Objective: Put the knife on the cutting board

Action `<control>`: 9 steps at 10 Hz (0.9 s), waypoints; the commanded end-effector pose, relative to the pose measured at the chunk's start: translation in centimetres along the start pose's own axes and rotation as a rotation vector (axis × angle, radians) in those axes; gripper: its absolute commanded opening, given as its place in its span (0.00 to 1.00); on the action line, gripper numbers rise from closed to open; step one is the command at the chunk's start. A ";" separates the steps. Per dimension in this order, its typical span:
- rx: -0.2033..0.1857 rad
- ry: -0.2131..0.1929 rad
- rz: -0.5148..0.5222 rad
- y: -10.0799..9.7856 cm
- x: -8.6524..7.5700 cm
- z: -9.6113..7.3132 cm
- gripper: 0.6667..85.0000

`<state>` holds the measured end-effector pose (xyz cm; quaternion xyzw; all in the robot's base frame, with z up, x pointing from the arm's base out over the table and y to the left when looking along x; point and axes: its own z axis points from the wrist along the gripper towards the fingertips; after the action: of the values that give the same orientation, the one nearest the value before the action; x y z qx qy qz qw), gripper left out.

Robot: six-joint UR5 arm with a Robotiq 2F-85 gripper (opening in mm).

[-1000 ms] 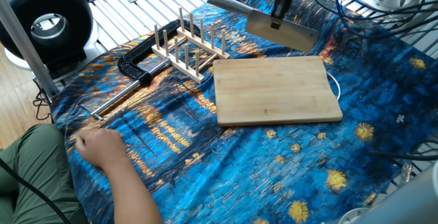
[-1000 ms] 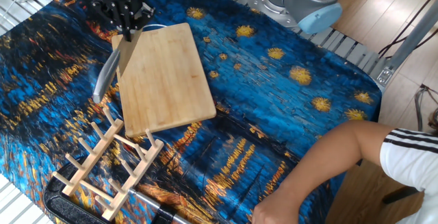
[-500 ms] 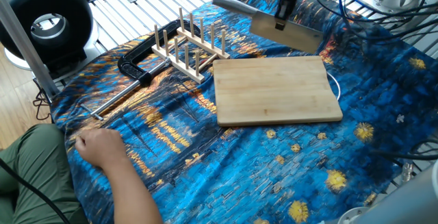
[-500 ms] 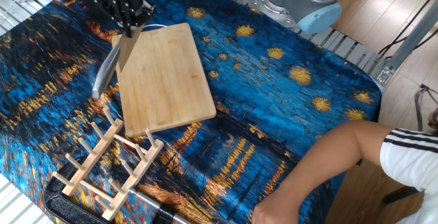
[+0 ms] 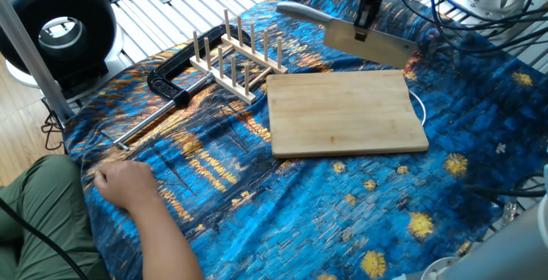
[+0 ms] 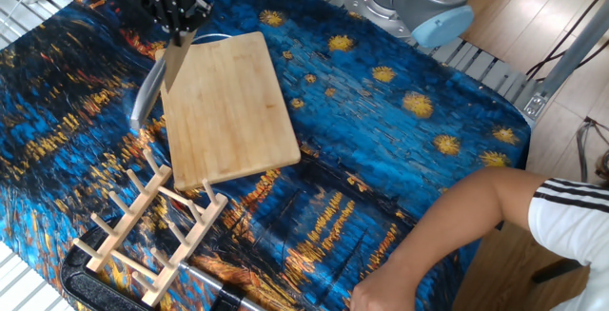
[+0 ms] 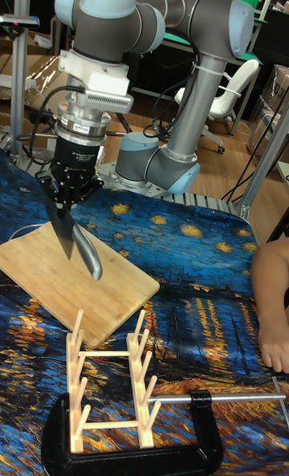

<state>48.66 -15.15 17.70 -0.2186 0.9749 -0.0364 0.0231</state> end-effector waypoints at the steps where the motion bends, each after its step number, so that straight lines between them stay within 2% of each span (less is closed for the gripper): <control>1: 0.005 0.041 0.039 -0.3 1.2 -0.1 0.00; 2: 0.010 0.046 0.055 -0.4 1.4 -0.1 0.00; 3: 0.011 0.033 0.086 -0.4 1.0 -0.1 0.00; 4: 0.005 0.020 0.103 -0.3 0.7 -0.1 0.00; 5: -0.017 0.009 0.100 0.3 0.4 -0.1 0.00; 6: -0.016 -0.002 0.079 0.0 0.0 1.0 0.00; 7: -0.008 -0.005 0.064 -0.8 -0.3 3.1 0.00; 9: -0.033 -0.031 0.057 -1.4 -0.8 5.7 0.00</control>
<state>49.25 -16.13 14.75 -0.1889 0.9812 -0.0321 0.0223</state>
